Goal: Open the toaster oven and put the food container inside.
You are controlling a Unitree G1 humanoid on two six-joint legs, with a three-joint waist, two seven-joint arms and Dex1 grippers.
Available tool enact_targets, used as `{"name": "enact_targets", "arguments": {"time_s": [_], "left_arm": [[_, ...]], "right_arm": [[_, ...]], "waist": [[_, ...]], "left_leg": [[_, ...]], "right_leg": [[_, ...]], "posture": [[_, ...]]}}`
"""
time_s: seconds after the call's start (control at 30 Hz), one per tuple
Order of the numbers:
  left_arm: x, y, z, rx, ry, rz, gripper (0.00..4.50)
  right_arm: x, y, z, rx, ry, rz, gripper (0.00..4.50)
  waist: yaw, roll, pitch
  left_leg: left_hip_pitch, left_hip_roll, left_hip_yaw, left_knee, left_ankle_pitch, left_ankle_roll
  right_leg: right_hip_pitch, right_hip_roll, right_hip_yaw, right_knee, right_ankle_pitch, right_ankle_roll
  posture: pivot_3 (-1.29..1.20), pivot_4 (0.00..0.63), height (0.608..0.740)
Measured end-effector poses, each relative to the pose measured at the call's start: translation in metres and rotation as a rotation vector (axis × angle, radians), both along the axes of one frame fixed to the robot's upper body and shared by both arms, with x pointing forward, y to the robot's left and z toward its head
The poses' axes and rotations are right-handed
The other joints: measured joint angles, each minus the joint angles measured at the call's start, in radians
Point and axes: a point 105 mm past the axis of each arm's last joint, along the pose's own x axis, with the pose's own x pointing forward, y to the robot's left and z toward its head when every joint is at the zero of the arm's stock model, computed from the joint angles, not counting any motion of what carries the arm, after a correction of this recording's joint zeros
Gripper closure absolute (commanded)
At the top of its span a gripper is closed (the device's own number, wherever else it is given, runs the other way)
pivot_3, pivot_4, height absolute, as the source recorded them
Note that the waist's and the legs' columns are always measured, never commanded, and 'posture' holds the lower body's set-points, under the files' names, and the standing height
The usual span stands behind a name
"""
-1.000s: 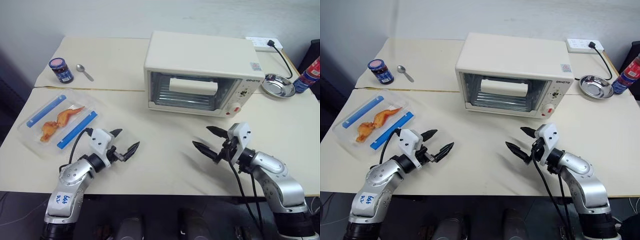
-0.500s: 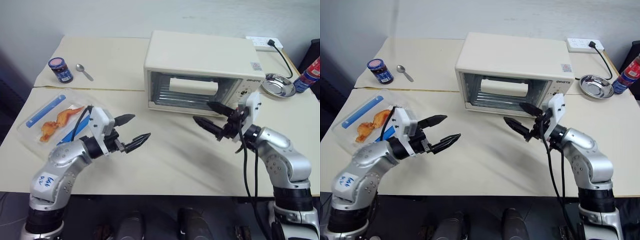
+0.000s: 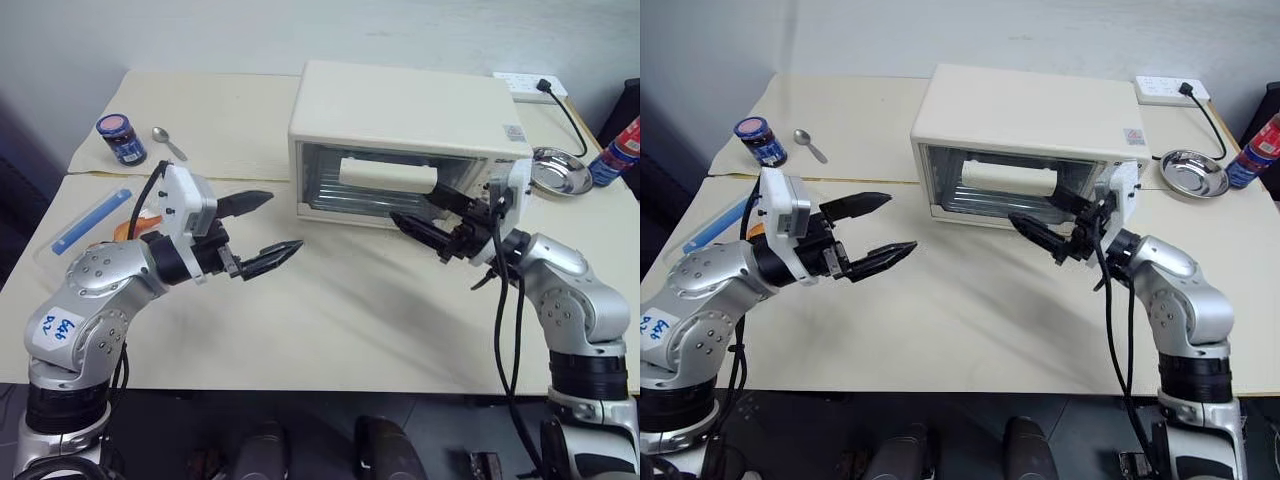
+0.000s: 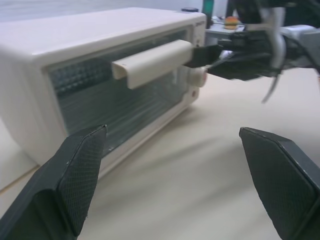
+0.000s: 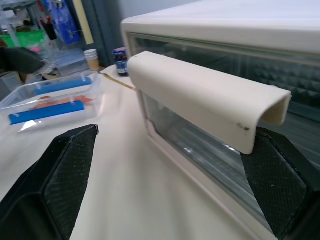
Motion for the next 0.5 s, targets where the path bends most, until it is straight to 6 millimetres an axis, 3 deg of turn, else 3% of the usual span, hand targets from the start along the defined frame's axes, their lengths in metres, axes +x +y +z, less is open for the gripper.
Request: {"name": "enact_targets", "arguments": {"time_s": [0.43,0.5], "left_arm": [[0.052,0.01,0.046,-0.031,-0.138,0.124,4.48],[0.06,0.007,0.045,0.008,-0.147,0.115,4.48]], "right_arm": [[-0.018,0.004,-0.016,-0.007,0.029,0.019,0.0],[-0.02,0.005,-0.017,-0.009,0.031,0.022,0.0]], "waist": [[0.001,0.0,0.0],[0.0,0.0,0.0]], "left_leg": [[-0.001,-0.001,0.003,0.0,0.001,-0.001],[-0.001,-0.001,0.005,0.0,0.001,-0.001]], "right_leg": [[0.0,0.002,-0.001,0.0,0.0,0.0],[0.0,0.002,-0.001,0.0,0.0,0.0]], "posture": [[0.0,0.15,0.74],[0.0,0.15,0.74]]}}
